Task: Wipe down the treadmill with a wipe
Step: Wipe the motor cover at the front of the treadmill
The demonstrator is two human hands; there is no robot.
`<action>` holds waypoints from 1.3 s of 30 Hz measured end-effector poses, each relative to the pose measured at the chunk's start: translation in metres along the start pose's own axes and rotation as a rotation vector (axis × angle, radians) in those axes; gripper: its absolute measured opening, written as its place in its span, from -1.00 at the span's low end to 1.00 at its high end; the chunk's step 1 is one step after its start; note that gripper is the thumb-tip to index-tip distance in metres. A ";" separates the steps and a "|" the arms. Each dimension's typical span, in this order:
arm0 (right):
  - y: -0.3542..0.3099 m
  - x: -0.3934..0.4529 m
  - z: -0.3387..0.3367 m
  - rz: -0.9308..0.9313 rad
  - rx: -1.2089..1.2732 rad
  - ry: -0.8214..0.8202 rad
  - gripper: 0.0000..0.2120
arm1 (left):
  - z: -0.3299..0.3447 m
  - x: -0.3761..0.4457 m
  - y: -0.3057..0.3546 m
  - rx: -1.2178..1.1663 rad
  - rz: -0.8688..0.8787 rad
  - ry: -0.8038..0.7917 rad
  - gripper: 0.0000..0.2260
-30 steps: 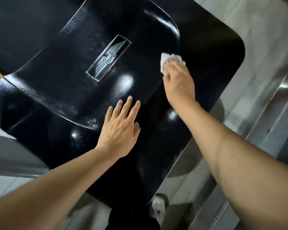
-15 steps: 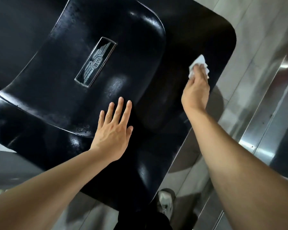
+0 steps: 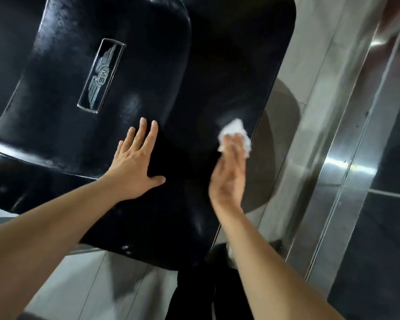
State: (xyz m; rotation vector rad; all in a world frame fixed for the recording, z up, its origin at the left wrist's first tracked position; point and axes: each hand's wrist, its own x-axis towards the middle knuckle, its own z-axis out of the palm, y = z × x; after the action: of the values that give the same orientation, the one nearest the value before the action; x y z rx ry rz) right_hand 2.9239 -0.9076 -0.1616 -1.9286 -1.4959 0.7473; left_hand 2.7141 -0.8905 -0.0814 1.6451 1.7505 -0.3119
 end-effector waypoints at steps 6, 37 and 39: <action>-0.024 0.021 0.004 0.063 0.075 0.043 -0.54 | 0.000 0.000 0.000 0.012 -0.009 -0.016 0.17; -0.054 0.134 0.003 0.020 -0.036 -0.016 -0.52 | -0.003 -0.003 0.003 0.072 0.004 0.010 0.14; -0.077 0.118 0.021 -0.261 0.024 -0.148 -0.56 | -0.003 -0.005 0.004 0.059 -0.004 0.011 0.14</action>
State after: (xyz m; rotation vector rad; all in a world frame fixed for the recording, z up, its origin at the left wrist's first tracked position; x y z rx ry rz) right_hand 2.8838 -0.7749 -0.1284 -1.6474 -1.7773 0.7986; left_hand 2.7163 -0.8919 -0.0754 1.6876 1.7685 -0.3603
